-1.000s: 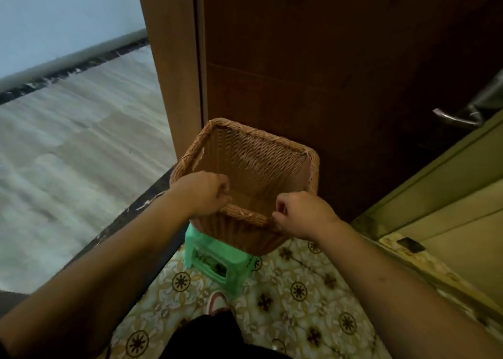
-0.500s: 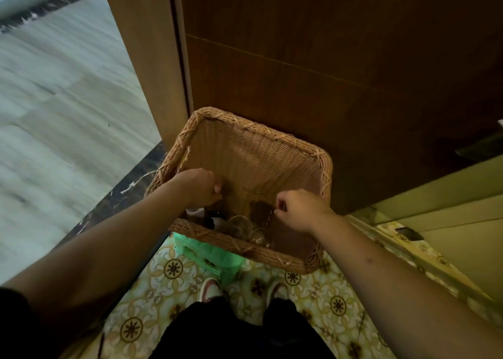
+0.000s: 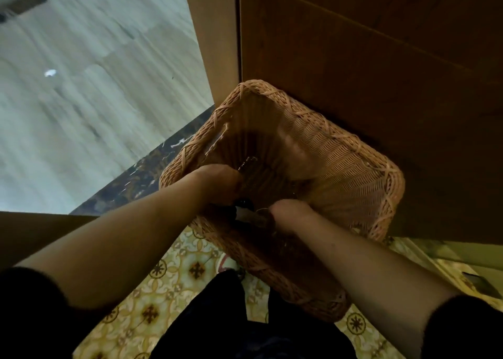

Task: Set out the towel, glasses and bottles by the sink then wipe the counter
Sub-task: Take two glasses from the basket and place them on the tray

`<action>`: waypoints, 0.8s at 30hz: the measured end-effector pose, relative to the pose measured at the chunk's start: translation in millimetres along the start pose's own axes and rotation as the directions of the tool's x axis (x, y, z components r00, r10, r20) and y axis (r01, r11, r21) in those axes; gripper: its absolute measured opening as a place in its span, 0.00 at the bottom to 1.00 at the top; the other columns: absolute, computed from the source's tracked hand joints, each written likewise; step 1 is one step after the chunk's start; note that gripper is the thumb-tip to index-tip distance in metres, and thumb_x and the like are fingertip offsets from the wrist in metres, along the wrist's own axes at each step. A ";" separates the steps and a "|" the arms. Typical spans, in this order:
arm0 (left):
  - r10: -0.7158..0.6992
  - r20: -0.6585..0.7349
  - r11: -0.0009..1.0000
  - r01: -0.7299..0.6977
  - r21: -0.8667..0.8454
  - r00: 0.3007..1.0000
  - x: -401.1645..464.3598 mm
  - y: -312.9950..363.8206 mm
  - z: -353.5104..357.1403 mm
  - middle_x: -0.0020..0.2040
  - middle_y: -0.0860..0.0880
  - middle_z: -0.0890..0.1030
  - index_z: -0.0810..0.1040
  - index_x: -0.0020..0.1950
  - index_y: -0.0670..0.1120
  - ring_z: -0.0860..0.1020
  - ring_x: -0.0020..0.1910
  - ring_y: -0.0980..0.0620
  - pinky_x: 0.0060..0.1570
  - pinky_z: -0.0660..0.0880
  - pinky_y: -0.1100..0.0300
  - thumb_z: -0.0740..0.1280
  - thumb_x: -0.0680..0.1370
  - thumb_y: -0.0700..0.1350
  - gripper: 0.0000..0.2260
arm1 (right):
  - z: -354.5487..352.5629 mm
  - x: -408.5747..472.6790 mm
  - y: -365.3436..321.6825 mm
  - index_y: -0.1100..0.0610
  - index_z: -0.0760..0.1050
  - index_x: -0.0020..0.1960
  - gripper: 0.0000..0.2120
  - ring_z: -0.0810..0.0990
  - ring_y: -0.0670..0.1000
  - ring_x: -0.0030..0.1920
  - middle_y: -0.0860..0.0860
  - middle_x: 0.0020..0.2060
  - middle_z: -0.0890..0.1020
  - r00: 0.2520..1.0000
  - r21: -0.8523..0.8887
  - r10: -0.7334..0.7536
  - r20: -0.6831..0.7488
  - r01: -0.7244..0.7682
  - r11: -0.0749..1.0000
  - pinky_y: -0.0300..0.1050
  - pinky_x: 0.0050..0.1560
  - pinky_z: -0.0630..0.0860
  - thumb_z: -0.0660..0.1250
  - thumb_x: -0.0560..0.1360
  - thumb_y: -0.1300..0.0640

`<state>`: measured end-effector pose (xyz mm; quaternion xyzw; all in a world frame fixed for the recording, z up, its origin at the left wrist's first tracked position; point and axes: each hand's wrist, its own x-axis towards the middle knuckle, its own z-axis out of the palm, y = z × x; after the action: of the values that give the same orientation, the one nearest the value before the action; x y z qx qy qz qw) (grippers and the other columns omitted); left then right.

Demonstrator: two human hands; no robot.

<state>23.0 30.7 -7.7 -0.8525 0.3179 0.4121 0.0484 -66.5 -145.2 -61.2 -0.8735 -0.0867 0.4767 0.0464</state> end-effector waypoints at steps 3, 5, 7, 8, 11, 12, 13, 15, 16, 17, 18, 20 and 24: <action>-0.032 0.036 0.999 0.032 -0.002 0.999 13.6 2.5 6.7 0.58 0.48 0.81 0.77 0.66 0.49 0.79 0.56 0.47 0.56 0.77 0.52 0.66 0.80 0.52 0.15 | 17.9 27.4 2.4 0.54 0.75 0.68 0.16 0.77 0.57 0.64 0.55 0.65 0.77 0.997 -0.049 -0.022 0.068 0.025 0.998 0.53 0.60 0.75 0.64 0.81 0.55; -0.026 0.038 1.000 0.026 -0.006 0.999 23.5 6.9 10.8 0.58 0.48 0.81 0.78 0.65 0.49 0.79 0.54 0.48 0.55 0.76 0.53 0.64 0.81 0.51 0.15 | 31.8 43.1 7.4 0.55 0.72 0.71 0.18 0.74 0.58 0.67 0.56 0.69 0.75 0.995 -0.086 -0.032 0.100 0.041 0.995 0.54 0.64 0.73 0.61 0.82 0.57; -0.008 0.044 1.000 0.010 -0.029 0.999 30.8 11.3 15.2 0.59 0.48 0.81 0.77 0.66 0.49 0.78 0.53 0.48 0.53 0.75 0.55 0.64 0.81 0.49 0.15 | 45.0 55.7 13.1 0.55 0.69 0.74 0.20 0.73 0.59 0.69 0.56 0.71 0.73 0.993 -0.120 -0.039 0.108 0.052 0.991 0.55 0.65 0.72 0.58 0.84 0.56; 0.000 0.051 0.999 0.002 -0.038 0.999 34.3 13.3 17.5 0.59 0.48 0.80 0.76 0.68 0.49 0.78 0.54 0.48 0.53 0.75 0.55 0.64 0.81 0.49 0.15 | 50.9 61.1 16.1 0.55 0.68 0.75 0.20 0.72 0.59 0.70 0.56 0.72 0.72 0.993 -0.132 -0.039 0.109 0.054 0.990 0.55 0.65 0.71 0.57 0.84 0.56; 0.012 0.099 1.000 -0.010 -0.028 0.995 44.2 22.3 22.9 0.62 0.48 0.79 0.74 0.70 0.48 0.78 0.59 0.47 0.59 0.76 0.52 0.66 0.80 0.49 0.18 | 64.9 73.9 24.8 0.55 0.68 0.74 0.19 0.72 0.59 0.70 0.57 0.72 0.72 0.992 -0.125 -0.018 0.123 0.034 0.992 0.55 0.66 0.71 0.57 0.84 0.54; 0.018 0.112 1.000 -0.017 -0.006 0.994 49.4 26.7 24.0 0.63 0.47 0.79 0.74 0.70 0.48 0.78 0.60 0.47 0.60 0.76 0.50 0.67 0.80 0.49 0.19 | 68.0 76.7 27.3 0.56 0.69 0.74 0.19 0.72 0.59 0.70 0.57 0.71 0.73 0.993 -0.101 -0.009 0.121 0.021 0.995 0.54 0.66 0.72 0.57 0.84 0.54; 0.028 0.118 0.999 -0.030 0.022 0.993 55.8 30.2 25.3 0.64 0.47 0.78 0.74 0.70 0.48 0.77 0.61 0.46 0.60 0.76 0.50 0.69 0.79 0.49 0.20 | 70.9 78.9 29.7 0.57 0.69 0.73 0.19 0.73 0.59 0.69 0.58 0.71 0.73 0.994 -0.071 0.000 0.113 0.008 0.997 0.53 0.65 0.72 0.57 0.84 0.54; 0.061 0.119 0.995 -0.069 0.067 0.991 73.4 38.4 27.4 0.64 0.47 0.79 0.75 0.69 0.48 0.78 0.61 0.46 0.58 0.76 0.52 0.70 0.78 0.50 0.19 | 75.4 82.7 34.7 0.59 0.72 0.72 0.18 0.74 0.59 0.69 0.58 0.70 0.74 0.994 -0.031 0.015 0.108 -0.012 0.999 0.53 0.64 0.72 0.57 0.84 0.55; 0.088 0.120 0.991 -0.099 0.087 0.989 84.7 42.4 30.0 0.63 0.47 0.79 0.75 0.68 0.47 0.78 0.60 0.46 0.57 0.76 0.52 0.68 0.79 0.52 0.18 | 77.7 84.5 37.2 0.60 0.72 0.71 0.18 0.74 0.59 0.69 0.58 0.70 0.75 0.993 -0.020 0.021 0.117 -0.019 1.000 0.53 0.65 0.72 0.57 0.84 0.56; 0.117 0.122 0.984 -0.131 0.120 0.986 97.3 46.8 34.3 0.64 0.47 0.79 0.75 0.68 0.47 0.78 0.61 0.45 0.57 0.75 0.52 0.67 0.80 0.53 0.19 | 79.5 85.9 39.3 0.60 0.73 0.71 0.18 0.74 0.59 0.69 0.58 0.70 0.75 0.992 -0.010 0.029 0.124 -0.028 1.000 0.53 0.65 0.72 0.56 0.84 0.57; 0.129 0.140 0.974 -0.152 0.169 0.982 110.9 51.6 38.9 0.65 0.46 0.78 0.75 0.68 0.46 0.77 0.62 0.45 0.59 0.74 0.52 0.66 0.80 0.54 0.19 | 81.3 87.6 41.3 0.60 0.72 0.71 0.18 0.74 0.59 0.70 0.58 0.71 0.74 0.991 0.001 0.035 0.129 -0.036 0.999 0.54 0.66 0.72 0.56 0.84 0.57; 0.104 0.160 0.951 -0.145 0.274 0.982 137.7 59.1 52.3 0.68 0.44 0.76 0.73 0.70 0.45 0.75 0.66 0.44 0.65 0.73 0.49 0.63 0.82 0.51 0.18 | 84.1 91.5 44.2 0.60 0.71 0.72 0.18 0.73 0.60 0.71 0.59 0.72 0.73 0.989 0.037 0.046 0.140 -0.052 0.998 0.54 0.68 0.71 0.55 0.85 0.58; 0.046 0.154 0.873 -0.115 0.473 0.987 175.5 65.7 81.9 0.71 0.42 0.73 0.73 0.71 0.43 0.71 0.69 0.41 0.67 0.69 0.42 0.59 0.84 0.45 0.17 | 91.7 104.4 45.4 0.59 0.70 0.74 0.20 0.71 0.59 0.72 0.59 0.73 0.72 0.985 0.155 0.085 0.148 -0.108 0.982 0.52 0.69 0.68 0.57 0.85 0.55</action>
<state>10.1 -81.3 -178.4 -0.7692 0.4413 0.3800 0.2630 -83.3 -169.3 -204.4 -0.8341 -0.0080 0.5444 0.0882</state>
